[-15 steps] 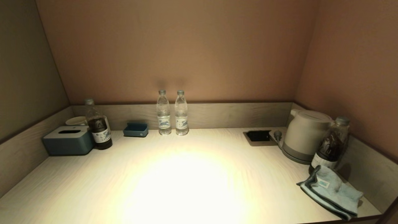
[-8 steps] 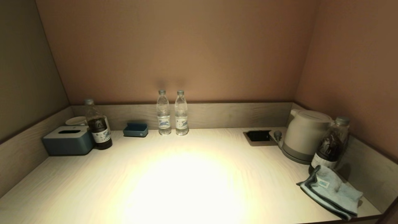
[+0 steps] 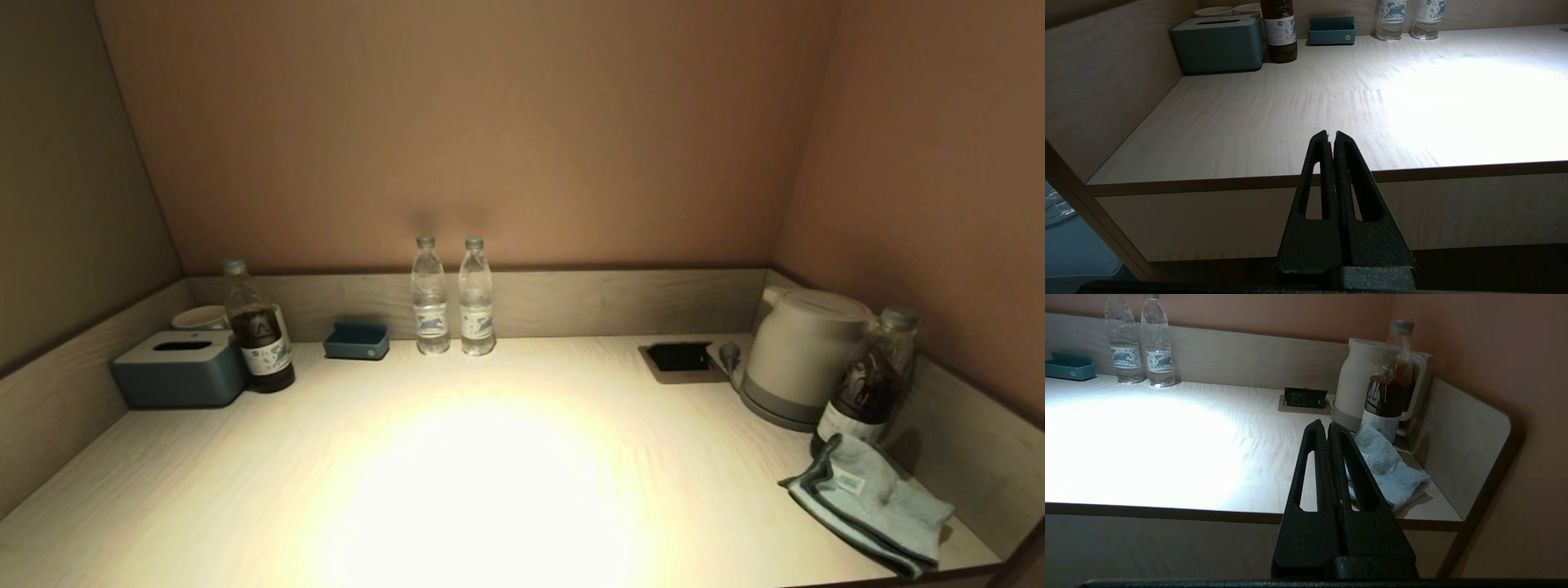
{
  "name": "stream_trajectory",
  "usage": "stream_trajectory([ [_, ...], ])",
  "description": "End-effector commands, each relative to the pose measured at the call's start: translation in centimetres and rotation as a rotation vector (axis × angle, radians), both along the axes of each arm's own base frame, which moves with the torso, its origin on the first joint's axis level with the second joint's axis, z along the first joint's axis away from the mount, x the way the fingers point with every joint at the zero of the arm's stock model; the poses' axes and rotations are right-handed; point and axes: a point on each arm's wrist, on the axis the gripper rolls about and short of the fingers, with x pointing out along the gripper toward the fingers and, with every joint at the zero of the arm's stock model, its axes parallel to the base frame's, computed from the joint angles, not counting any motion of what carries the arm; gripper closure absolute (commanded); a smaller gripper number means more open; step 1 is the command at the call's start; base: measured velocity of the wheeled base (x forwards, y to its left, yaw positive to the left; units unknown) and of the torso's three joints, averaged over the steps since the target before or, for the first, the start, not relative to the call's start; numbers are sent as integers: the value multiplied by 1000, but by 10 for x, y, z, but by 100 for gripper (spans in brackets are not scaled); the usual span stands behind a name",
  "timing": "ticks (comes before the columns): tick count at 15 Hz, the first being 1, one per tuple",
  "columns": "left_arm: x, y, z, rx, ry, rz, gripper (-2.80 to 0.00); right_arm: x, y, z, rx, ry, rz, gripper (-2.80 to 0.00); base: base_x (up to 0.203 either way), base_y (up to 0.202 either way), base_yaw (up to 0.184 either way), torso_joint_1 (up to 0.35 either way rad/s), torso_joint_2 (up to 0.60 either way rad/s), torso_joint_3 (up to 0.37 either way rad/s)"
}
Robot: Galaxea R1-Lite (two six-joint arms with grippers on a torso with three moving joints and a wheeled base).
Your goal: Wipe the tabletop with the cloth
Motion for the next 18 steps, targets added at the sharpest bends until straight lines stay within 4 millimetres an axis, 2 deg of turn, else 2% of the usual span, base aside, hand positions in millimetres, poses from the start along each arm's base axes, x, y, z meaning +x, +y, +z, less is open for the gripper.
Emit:
stream_trajectory([
  [1,0,0,0,0,-1,0,0,2,0,-5,-4,6,16,0,0,0,0,0,0,0],
  [7,0,0,0,0,-1,1,0,5,1,-13,-1,44,20,0,0,0,0,0,0,0],
  [13,0,0,0,0,-1,1,0,5,0,-27,27,174,17,0,0,0,0,0,0,0],
  [18,0,0,0,0,-1,0,0,5,0,-27,45,172,19,0,0,0,0,0,0,0],
])
